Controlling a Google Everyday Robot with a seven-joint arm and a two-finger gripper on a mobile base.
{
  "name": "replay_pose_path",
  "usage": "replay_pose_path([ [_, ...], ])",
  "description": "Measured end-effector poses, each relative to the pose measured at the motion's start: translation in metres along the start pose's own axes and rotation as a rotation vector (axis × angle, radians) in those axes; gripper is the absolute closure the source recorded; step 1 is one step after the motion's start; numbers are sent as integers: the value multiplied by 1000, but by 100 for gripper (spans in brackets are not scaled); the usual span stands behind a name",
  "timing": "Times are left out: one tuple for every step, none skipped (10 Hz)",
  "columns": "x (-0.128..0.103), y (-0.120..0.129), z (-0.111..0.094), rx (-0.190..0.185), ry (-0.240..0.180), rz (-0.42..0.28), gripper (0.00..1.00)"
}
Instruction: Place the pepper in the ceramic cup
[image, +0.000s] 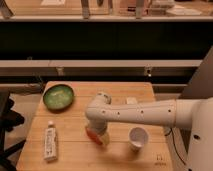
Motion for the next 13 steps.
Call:
replay_pose_path([
  [0, 0, 1, -2, -2, -7, 20],
  [0, 1, 2, -5, -4, -13, 20],
  [1, 2, 3, -8, -6, -21, 20],
  [1, 2, 3, -10, -8, -25, 20],
  [2, 3, 4, -11, -10, -31, 20],
  [2, 3, 5, -13, -12, -35, 20],
  [2, 3, 5, -15, -15, -47, 20],
  [3, 3, 6, -17, -17, -56, 20],
  [4, 3, 7, -17, -18, -56, 20],
  [4, 3, 7, -19, -19, -59, 20],
  [4, 3, 8, -21, -21, -63, 20],
  [5, 4, 9, -23, -23, -68, 20],
  [6, 4, 10, -25, -25, -75, 20],
])
